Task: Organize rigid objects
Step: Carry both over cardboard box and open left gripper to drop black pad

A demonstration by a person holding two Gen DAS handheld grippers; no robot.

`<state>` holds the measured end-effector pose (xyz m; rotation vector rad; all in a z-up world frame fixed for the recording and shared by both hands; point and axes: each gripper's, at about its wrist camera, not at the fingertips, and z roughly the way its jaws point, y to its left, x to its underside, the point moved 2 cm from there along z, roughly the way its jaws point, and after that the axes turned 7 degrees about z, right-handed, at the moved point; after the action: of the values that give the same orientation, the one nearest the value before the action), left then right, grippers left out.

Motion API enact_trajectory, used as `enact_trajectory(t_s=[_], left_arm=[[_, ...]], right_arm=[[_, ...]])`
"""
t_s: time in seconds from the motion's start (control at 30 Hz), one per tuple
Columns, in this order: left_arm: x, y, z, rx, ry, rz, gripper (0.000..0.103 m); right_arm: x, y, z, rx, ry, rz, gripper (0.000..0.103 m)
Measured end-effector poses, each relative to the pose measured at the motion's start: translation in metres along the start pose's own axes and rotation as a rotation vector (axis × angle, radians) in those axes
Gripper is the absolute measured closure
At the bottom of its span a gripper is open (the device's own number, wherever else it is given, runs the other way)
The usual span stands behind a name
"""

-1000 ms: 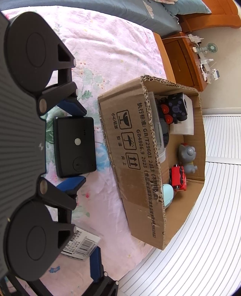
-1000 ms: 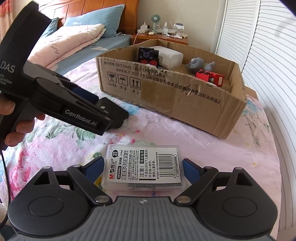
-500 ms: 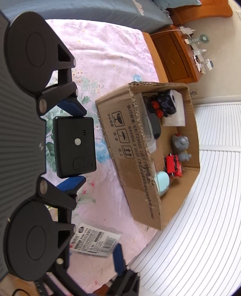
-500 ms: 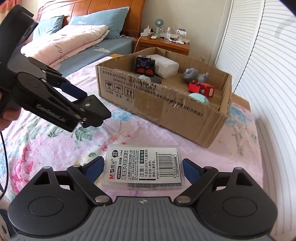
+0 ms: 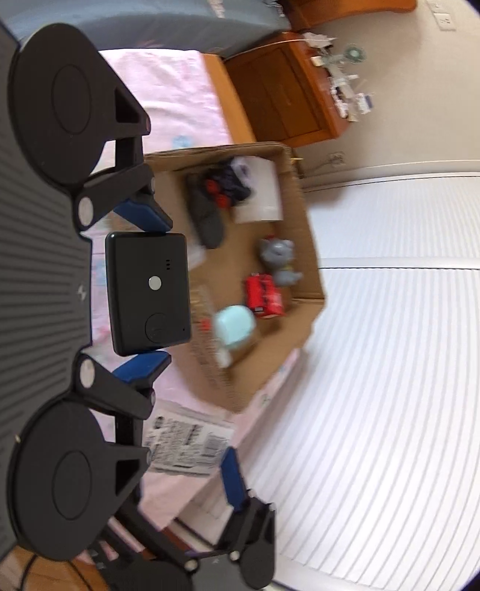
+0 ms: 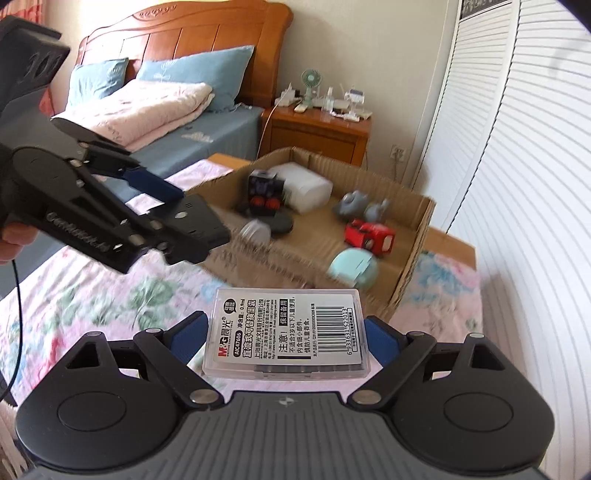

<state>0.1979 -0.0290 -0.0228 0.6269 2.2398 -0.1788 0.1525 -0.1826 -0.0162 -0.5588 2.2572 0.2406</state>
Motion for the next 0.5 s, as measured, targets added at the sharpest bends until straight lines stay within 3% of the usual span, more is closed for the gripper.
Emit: enact_trajectory(t_s=[0.23, 0.5], left_arm=[[-0.034, 0.009, 0.042, -0.025, -0.003, -0.007, 0.033], [-0.037, 0.014, 0.069, -0.065, 0.029, -0.047, 0.029]], right_arm=[[-0.017, -0.021, 0.011, 0.024, 0.013, 0.028, 0.010], [-0.022, -0.034, 0.023, 0.032, 0.042, 0.054, 0.010]])
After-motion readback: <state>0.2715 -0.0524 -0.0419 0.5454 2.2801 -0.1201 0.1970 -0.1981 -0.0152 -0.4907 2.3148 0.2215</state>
